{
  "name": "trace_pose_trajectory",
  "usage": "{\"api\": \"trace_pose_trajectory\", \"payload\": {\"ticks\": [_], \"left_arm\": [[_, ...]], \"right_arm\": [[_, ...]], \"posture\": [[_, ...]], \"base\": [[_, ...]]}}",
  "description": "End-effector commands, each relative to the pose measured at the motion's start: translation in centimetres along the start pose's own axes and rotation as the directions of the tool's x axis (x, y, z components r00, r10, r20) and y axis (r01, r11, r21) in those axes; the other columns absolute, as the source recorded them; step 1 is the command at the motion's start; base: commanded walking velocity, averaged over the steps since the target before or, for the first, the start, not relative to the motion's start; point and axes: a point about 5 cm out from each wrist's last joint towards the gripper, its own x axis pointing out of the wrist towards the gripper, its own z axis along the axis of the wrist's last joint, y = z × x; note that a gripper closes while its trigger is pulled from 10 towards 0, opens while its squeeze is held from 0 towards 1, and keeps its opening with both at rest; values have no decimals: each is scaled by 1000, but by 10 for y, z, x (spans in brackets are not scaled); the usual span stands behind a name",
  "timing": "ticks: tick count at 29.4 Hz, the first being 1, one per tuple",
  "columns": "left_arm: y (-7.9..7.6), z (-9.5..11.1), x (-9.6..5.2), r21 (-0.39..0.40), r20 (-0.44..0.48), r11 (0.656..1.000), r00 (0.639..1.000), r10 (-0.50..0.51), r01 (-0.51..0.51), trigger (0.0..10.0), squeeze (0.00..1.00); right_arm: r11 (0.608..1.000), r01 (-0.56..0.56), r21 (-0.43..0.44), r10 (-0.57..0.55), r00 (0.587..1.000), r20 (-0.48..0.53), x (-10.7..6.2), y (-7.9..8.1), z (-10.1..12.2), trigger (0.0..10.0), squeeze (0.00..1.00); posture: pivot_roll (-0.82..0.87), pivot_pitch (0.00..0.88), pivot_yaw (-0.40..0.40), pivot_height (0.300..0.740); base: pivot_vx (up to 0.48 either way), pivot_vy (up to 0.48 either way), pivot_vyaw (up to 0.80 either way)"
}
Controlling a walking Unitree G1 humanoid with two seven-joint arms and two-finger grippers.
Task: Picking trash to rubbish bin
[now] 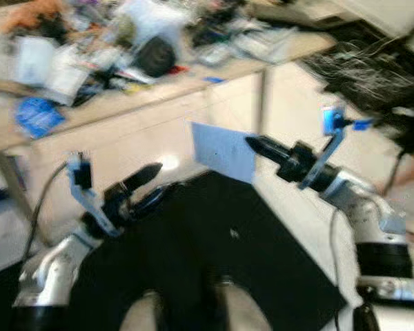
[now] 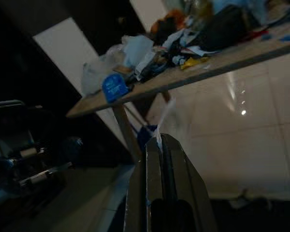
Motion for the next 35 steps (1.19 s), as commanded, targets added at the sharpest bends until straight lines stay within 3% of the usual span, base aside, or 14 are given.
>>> {"api": "trace_pose_trajectory", "payload": {"ticks": [1,24,35], "left_arm": [[0,-5,-2,-14,-5,1000,1000,8,-8,10000,0],[1,-8,3,-9,-13,1000,1000,10,-10,10000,0],[7,-11,5,18,-13,998,998,60,-60,10000,0]], "right_arm": [[1000,6,-1,-6,1000,-4,0,-1,-3,10000,0],[1000,22,-7,-22,1000,7,1,-4,-4,10000,0],[999,40,-10,-40,999,7,1,-6,-4,10000,0]], "posture": [[-27,128,-1,740],[-21,126,4,740],[-20,125,5,740]], "base": [[-281,0,-694],[-12,0,-695],[0,0,-699]]}}
